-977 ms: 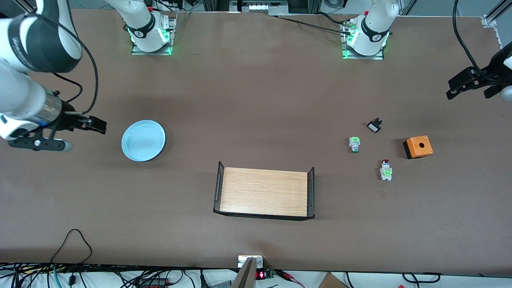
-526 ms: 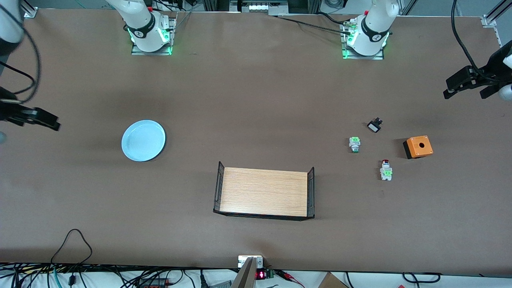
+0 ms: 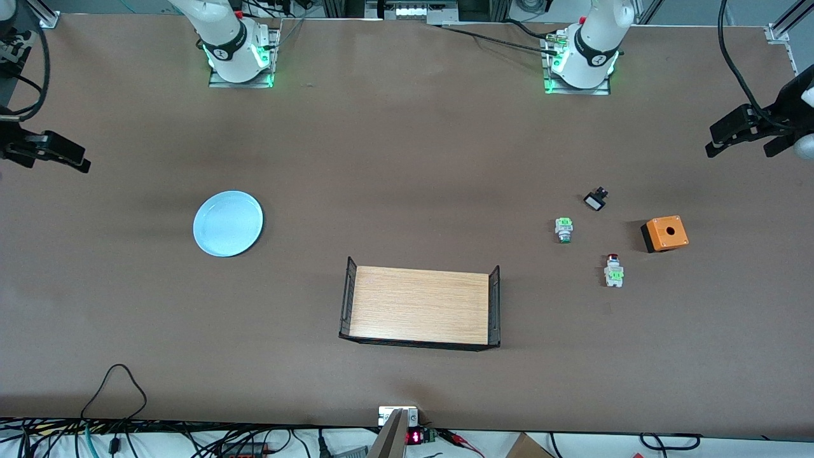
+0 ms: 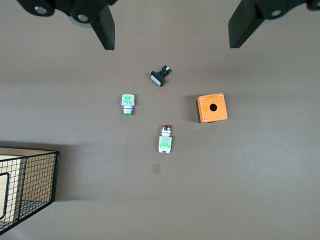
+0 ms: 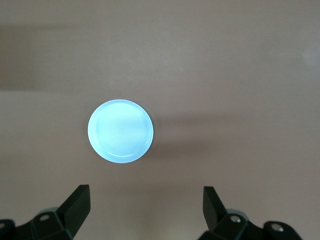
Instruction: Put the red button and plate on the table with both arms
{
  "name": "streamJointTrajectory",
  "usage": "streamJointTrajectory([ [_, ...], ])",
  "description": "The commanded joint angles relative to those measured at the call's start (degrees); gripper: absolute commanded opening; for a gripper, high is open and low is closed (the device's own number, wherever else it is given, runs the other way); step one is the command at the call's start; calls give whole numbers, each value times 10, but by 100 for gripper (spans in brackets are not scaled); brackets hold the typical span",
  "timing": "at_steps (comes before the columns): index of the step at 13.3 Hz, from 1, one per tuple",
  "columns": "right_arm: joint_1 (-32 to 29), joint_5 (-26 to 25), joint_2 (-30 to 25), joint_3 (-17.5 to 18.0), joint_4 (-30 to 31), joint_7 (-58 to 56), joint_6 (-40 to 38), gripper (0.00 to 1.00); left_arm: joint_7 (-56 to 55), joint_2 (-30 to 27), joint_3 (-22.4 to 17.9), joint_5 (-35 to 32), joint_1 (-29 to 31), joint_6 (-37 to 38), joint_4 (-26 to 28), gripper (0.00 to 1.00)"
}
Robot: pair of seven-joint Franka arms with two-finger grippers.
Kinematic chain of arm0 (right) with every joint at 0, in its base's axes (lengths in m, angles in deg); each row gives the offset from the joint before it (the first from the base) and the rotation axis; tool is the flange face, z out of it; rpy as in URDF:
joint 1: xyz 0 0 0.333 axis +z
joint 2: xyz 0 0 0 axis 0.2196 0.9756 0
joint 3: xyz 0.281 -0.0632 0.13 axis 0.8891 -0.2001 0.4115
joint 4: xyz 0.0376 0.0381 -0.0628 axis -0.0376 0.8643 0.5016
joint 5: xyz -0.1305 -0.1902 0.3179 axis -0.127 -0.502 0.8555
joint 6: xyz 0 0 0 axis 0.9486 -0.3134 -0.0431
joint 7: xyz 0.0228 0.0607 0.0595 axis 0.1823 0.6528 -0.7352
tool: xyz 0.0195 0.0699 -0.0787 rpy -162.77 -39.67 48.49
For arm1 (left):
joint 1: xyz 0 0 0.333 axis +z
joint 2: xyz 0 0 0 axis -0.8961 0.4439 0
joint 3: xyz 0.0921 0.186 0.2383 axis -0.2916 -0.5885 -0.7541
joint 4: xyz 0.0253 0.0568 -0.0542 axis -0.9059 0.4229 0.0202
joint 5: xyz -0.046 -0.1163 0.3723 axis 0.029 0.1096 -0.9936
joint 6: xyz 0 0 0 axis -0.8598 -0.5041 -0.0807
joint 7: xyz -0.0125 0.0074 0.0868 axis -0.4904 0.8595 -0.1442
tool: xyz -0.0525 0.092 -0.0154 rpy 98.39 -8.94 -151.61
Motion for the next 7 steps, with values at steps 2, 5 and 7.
streamJointTrajectory([
  [2,0,8,-27,2,10,-16,-9,100,14,10,-1,11,2,13,-26,100],
  [5,-1,7,-22,1,4,-12,-19,100,14,11,-1,11,3,12,-27,100],
  [7,0,6,-22,3,4,-14,-19,100,14,10,-1,12,4,13,-26,100],
])
